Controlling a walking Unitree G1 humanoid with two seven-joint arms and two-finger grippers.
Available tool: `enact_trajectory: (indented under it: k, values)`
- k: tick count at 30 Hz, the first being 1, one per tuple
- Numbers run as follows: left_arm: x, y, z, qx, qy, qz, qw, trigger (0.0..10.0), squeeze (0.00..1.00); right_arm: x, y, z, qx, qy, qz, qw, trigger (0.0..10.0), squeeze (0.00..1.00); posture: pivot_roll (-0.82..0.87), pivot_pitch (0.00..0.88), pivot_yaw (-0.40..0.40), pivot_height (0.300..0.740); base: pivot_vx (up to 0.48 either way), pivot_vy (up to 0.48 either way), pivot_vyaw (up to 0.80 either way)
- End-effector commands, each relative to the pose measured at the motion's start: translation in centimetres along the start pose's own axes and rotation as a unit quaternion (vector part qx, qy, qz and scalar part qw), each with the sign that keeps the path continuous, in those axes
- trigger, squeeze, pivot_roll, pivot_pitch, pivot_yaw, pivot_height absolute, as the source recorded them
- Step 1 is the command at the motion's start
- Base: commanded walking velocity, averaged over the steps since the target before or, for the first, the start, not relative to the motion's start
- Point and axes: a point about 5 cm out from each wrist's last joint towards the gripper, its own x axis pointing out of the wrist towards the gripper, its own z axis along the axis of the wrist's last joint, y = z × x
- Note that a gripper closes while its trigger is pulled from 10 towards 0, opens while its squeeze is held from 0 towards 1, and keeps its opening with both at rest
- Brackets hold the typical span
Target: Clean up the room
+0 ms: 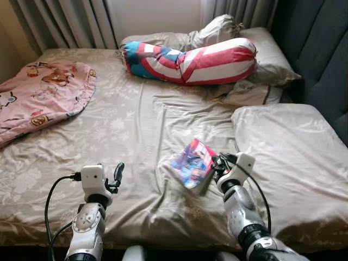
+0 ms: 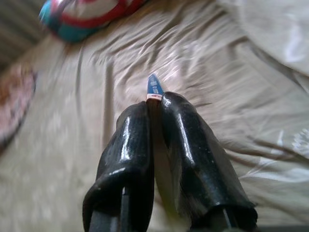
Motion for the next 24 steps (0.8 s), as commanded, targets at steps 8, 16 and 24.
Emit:
enact_trajectory:
  k: [8,16,24]
  values:
    - [-1.2,0.3,0.4,0.016,0.001,-0.017,1.0,10.0,0.0,1.1,0.6,1.7,0.155,-0.019,0.003,0.988,10.0,0.0,0.08,0.134,0.03,0.651,0.0,0.0,0.0]
    - [-2.8,1.0,0.5,0.027,0.013,-0.018,0.999,10.0,0.0,1.1,-0.1,2.0,0.255,-0.048,-0.004,0.966,10.0,0.0,0.11,0.161,0.048,0.651,0.0,0.0,0.0]
    - [-3.8,0.8,0.4,0.03,0.022,-0.022,0.999,10.0,0.0,0.0,-2.4,0.7,0.237,-0.033,-0.053,0.97,10.0,0.0,0.11,0.183,0.055,0.651,0.0,0.0,0.0]
